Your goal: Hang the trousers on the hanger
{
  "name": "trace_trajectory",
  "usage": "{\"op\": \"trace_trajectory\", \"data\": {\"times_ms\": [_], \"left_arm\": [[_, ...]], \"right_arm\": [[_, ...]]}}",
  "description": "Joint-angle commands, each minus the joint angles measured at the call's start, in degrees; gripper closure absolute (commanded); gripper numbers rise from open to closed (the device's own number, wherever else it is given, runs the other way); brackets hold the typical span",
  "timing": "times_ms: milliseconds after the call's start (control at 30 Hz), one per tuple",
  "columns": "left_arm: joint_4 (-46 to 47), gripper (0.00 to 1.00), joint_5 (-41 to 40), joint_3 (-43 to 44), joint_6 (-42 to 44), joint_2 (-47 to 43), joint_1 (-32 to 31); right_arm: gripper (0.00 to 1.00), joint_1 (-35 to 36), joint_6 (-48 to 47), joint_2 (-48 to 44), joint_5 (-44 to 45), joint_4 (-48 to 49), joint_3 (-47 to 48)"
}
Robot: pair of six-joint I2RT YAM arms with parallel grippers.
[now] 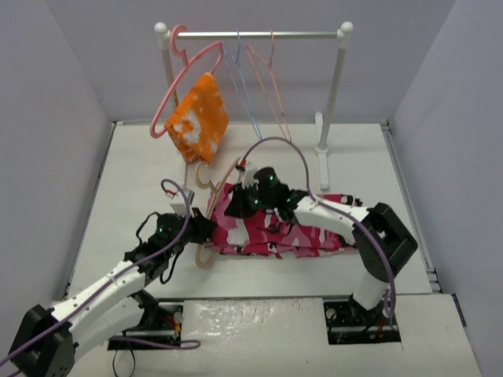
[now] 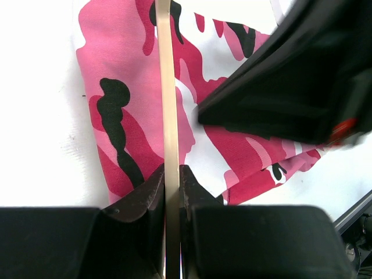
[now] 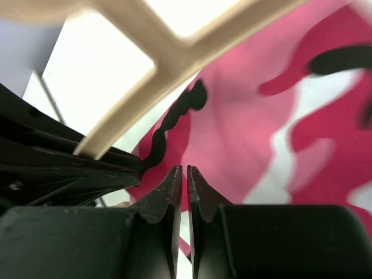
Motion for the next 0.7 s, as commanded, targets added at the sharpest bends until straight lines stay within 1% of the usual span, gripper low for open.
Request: {"op": "trace_trajectory", "data": {"times_ms": [0,33,167,233,267,367,500,667], "left_arm": [[8.7,1.00,1.7,2.7,-0.5,0.0,-0.9],[8.8,1.00,1.7,2.7,-0.3,0.0,-0.9],[8.6,1.00,1.3,2.6,0.0,-0.4,-0.9],[8.1,1.00,1.3,2.9,0.1,-0.4,-0.8],[7.9,1.00,1.3,3.0,0.1,-0.4,-0.9],[7.8,1.00,1.7,3.3,0.2,-0.5,-0.9],[7.4,1.00,1.7,3.8,0.3,-0.5,-0.9],[6.7,1.00,1.4,4.5,0.3,-0.4,-0.9]], "right_arm": [[0.65,-0.2,-7.5,-9.2,8.1,-6.1,5.6],[0.56,-0.1,-8.4,-10.0,8.5,-6.1,6.3],[0.41,0.2,-17.1,-9.2,8.0,-5.3,9.2],[0.27,-0.2,-20.9,-7.6,6.3,-5.5,11.3],[0.25,-0.3,-22.1,-7.0,5.1,-5.5,12.4],[0.28,-0.7,-25.8,-4.6,2.0,-5.6,14.9],[0.29,-0.7,-30.3,-0.4,1.8,-3.9,16.5],[0.33,-0.6,-32.1,3.5,-2.9,-0.9,18.7]]}}
